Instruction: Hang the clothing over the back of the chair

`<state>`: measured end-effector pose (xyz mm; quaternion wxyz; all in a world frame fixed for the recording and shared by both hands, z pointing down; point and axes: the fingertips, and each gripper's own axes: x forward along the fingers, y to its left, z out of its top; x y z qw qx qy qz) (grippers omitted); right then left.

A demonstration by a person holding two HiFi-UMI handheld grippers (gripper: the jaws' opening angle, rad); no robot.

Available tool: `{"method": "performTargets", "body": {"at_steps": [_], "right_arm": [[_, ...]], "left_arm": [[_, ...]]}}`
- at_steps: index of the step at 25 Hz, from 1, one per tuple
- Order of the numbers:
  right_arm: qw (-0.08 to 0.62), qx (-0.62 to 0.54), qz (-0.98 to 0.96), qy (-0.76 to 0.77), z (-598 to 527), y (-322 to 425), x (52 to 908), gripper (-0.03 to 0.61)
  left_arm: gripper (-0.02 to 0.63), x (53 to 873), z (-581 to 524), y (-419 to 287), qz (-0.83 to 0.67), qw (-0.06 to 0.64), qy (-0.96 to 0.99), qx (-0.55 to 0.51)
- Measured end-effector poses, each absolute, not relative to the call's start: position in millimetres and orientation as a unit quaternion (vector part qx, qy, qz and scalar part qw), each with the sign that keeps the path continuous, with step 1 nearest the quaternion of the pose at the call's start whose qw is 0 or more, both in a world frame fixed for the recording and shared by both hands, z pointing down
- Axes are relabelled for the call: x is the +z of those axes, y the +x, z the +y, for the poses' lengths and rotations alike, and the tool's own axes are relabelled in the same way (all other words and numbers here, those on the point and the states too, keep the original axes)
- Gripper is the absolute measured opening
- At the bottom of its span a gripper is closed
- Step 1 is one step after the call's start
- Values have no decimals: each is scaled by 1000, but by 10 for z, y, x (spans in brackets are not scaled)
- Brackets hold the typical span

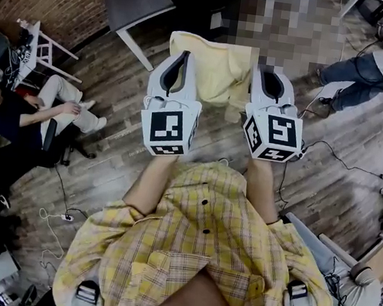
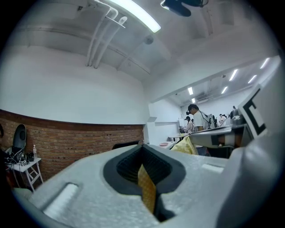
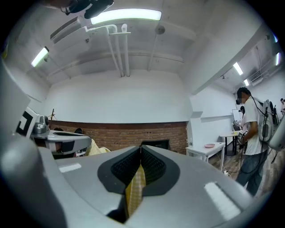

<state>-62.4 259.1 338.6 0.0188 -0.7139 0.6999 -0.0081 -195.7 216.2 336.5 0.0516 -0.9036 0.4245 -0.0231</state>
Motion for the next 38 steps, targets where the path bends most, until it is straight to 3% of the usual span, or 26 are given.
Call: {"method": "performTargets", "body": {"at_steps": [20, 38], "right_arm": [[32, -29, 740, -671, 2338, -142, 3508, 11], [19, -20, 742, -670, 1080, 317, 3470, 11]], "left_arm": [[3, 3513, 2092, -1429, 456, 62, -886, -54], [3, 3493, 806, -959, 447, 49, -893, -29]]}}
